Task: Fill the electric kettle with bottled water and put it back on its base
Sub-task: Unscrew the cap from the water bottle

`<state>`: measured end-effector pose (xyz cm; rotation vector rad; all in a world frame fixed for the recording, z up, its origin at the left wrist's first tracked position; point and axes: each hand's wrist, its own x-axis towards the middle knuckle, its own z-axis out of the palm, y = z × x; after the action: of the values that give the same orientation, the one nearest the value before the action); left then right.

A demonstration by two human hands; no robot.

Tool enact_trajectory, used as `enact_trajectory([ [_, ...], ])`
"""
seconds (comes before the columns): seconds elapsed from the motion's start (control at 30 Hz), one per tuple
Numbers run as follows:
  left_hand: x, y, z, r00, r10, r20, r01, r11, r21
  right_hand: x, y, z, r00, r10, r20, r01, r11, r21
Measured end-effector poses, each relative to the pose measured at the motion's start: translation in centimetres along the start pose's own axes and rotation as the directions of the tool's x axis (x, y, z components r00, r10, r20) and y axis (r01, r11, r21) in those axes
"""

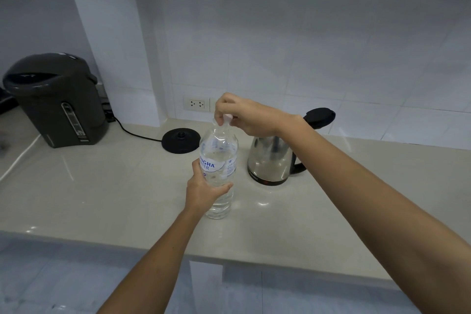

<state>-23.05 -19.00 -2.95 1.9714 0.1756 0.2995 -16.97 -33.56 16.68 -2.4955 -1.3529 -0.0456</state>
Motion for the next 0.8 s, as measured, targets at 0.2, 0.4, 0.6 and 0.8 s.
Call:
enact_trajectory([
  [0.2, -0.1, -0.1, 0.2, 1.000, -0.012, -0.015, 0.012, 1.000, -0.019, -1.7, 1.9, 0.0, 0.953, 0.282, -0.110, -0.243, 0.929, 0.280],
  [0.4, -0.8, -0.1, 0.8, 1.000, -0.022, -0.018, 0.019, 0.990, -0.143, -11.8, 7.9, 12.9, 0.632, 0.775, 0.017, -0.747, 0.602, 0.282],
  [0.6, -2.2, -0.3, 3.0, 0.985, -0.061, -0.159, 0.026, 0.977, -0.212, -19.3, 8.4, 20.7, 0.427, 0.904, 0.023, -0.895, 0.420, 0.149],
  [0.8, -0.8, 0.3, 4.0, 0.956, -0.090, -0.278, 0.044, 0.985, -0.168, -21.5, 8.3, 22.9, 0.437, 0.899, -0.020, -0.888, 0.435, 0.150],
])
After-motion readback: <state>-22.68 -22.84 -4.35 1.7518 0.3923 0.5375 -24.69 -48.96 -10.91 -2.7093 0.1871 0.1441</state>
